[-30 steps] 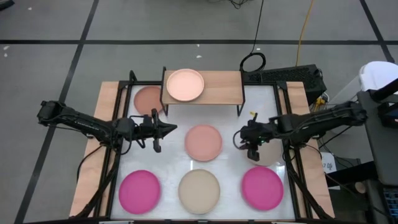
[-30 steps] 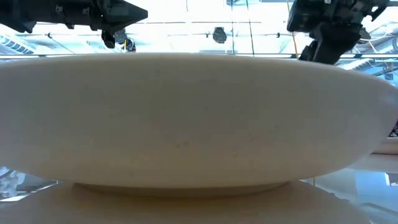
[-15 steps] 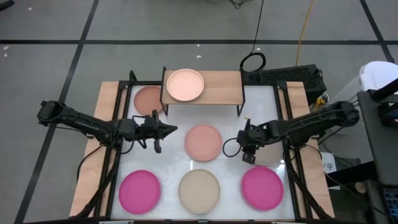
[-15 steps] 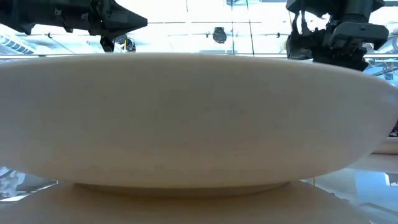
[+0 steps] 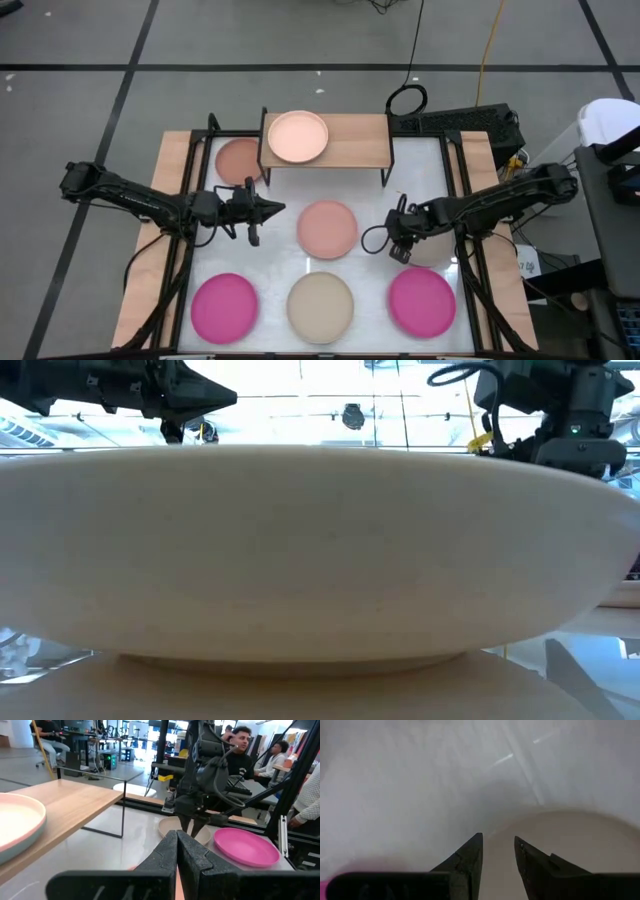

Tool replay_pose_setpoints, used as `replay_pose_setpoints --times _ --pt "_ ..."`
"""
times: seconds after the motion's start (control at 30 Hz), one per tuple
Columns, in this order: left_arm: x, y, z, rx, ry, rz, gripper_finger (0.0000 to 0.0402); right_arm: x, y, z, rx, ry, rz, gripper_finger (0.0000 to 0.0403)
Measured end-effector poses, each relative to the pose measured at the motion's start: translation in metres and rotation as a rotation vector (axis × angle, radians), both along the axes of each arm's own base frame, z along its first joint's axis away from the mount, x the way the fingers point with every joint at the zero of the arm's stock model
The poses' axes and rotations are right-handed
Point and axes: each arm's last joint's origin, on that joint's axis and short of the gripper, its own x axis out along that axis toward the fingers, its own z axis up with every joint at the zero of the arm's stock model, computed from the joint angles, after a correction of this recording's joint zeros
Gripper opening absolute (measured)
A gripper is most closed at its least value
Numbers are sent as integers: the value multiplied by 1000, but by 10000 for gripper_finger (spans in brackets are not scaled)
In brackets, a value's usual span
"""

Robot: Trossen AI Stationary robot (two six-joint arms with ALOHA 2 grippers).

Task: Place and stack plates onto a shelf
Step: Stack the right brown plate on top of the light orange plate on the shelf

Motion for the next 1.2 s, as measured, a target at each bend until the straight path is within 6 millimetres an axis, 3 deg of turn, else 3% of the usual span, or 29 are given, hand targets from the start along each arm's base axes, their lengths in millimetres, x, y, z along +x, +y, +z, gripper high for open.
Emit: replay_pose_setpoints --times 0.57,0.87,1.2 --pt "0 0 0 1 2 0 8 -3 0 -15 40 -43 -22 98" --pt "0 0 0 0 4 0 8 -15 -2 -30 28 13 -34 97" --pt "0 0 -1 0 9 1 8 -15 -2 -30 -6 3 52 10"
